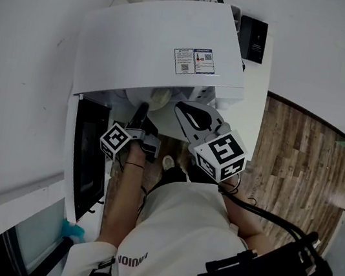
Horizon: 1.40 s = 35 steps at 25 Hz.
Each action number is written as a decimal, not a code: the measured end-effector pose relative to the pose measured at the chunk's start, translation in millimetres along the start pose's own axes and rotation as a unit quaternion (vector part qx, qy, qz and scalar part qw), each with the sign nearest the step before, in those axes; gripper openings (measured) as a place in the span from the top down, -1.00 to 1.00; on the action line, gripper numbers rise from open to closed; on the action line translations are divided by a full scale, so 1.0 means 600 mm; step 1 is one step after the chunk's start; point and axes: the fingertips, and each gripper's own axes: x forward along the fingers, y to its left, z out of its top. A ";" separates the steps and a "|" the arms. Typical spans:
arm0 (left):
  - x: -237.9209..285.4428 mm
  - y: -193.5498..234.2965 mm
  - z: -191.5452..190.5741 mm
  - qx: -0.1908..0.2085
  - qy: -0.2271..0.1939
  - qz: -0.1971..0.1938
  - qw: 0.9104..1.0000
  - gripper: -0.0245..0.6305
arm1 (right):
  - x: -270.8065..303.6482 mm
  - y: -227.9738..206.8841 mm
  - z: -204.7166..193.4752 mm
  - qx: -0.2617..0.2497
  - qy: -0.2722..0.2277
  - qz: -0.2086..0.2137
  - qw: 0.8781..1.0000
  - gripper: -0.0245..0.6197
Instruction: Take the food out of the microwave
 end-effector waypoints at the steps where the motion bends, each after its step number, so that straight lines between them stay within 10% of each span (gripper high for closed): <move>1: -0.002 -0.002 -0.001 -0.002 0.000 -0.003 1.000 0.85 | 0.000 0.000 0.000 0.000 0.000 0.000 1.000 0.85; 35: -0.096 -0.036 -0.078 -0.032 0.017 -0.052 0.998 0.85 | -0.027 0.012 0.004 -0.015 -0.031 0.004 0.999 0.85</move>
